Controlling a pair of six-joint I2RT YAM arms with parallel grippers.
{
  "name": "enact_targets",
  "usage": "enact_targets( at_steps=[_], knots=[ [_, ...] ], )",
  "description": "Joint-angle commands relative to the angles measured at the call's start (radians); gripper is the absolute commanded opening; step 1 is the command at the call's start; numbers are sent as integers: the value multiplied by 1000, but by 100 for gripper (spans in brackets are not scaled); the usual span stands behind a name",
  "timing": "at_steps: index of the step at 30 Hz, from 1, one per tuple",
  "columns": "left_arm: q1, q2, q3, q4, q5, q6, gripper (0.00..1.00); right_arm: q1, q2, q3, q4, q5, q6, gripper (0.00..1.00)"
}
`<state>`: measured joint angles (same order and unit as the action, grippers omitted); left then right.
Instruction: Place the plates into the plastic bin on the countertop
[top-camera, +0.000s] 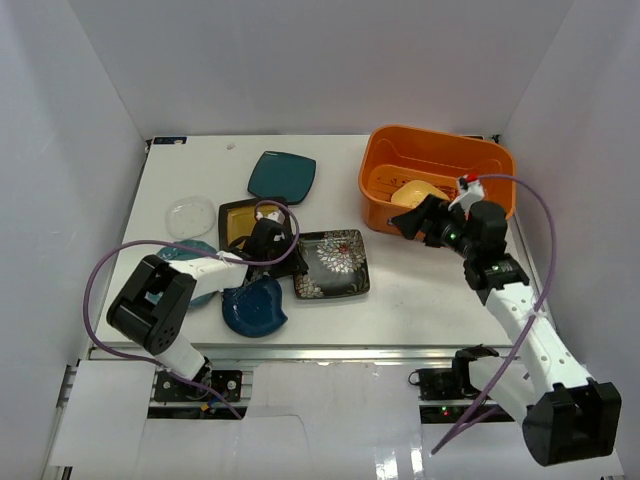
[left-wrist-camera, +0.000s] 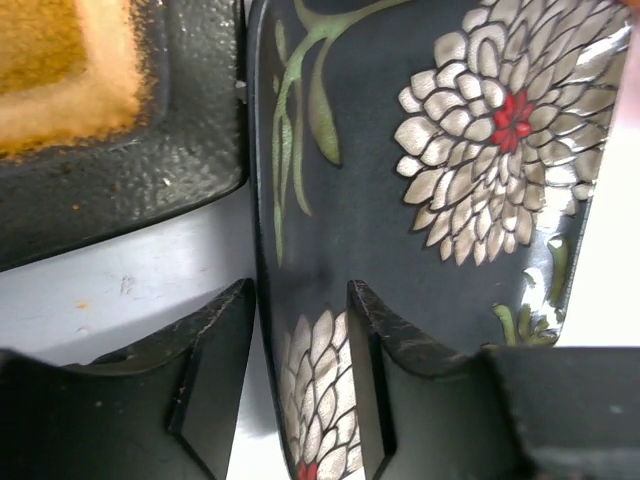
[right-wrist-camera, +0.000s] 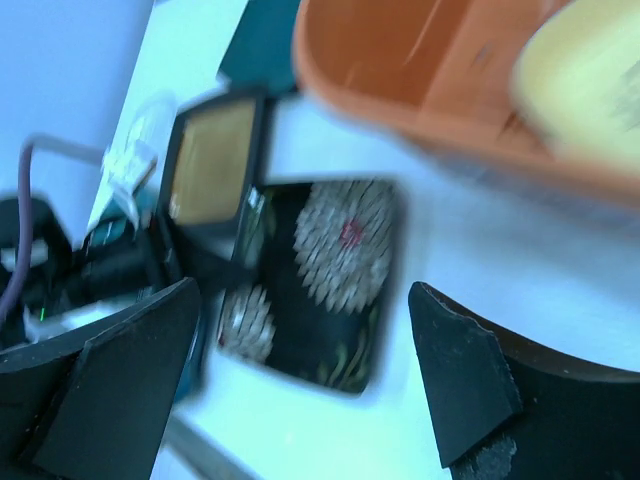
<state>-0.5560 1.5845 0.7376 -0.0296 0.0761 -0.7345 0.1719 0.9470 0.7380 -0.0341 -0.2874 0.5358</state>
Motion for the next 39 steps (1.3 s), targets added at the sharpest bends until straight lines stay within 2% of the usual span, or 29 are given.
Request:
enact_targets(
  at_steps=[1, 4, 5, 7, 8, 10, 13, 16, 26, 35, 39],
  knots=[
    [-8, -11, -59, 94, 5, -37, 52, 122, -63, -103, 106, -52, 81, 91],
    [-10, -1, -78, 125, -16, -49, 43, 210, -126, -215, 131, -42, 128, 90],
    [-12, 2, -81, 132, -16, -51, 30, 234, -158, -238, 131, -36, 148, 89],
    [-10, -4, -90, 134, -16, -51, 17, 247, -188, -299, 122, -30, 162, 89],
    [-12, -14, -93, 134, -16, -54, 7, 250, -214, -314, 103, -29, 171, 89],
    [-12, -47, -109, 128, -24, -52, 0, 253, -244, -353, 91, -26, 173, 92],
    [-10, -86, -121, 119, -25, -54, 0, 253, -249, -383, 76, -24, 173, 98],
    [-12, -158, -138, 112, 17, -60, 0, 255, -229, -404, 80, -33, 174, 91],
    [-12, -443, -159, 59, 197, -95, 0, 255, -82, -410, 167, -44, 171, 90],
    [-12, -535, -192, 112, 346, -160, 0, 268, 62, -431, 325, -148, 225, 90],
    [-12, -546, -184, 161, 404, -193, 0, 296, 96, -425, 341, -160, 233, 95]
  ],
)
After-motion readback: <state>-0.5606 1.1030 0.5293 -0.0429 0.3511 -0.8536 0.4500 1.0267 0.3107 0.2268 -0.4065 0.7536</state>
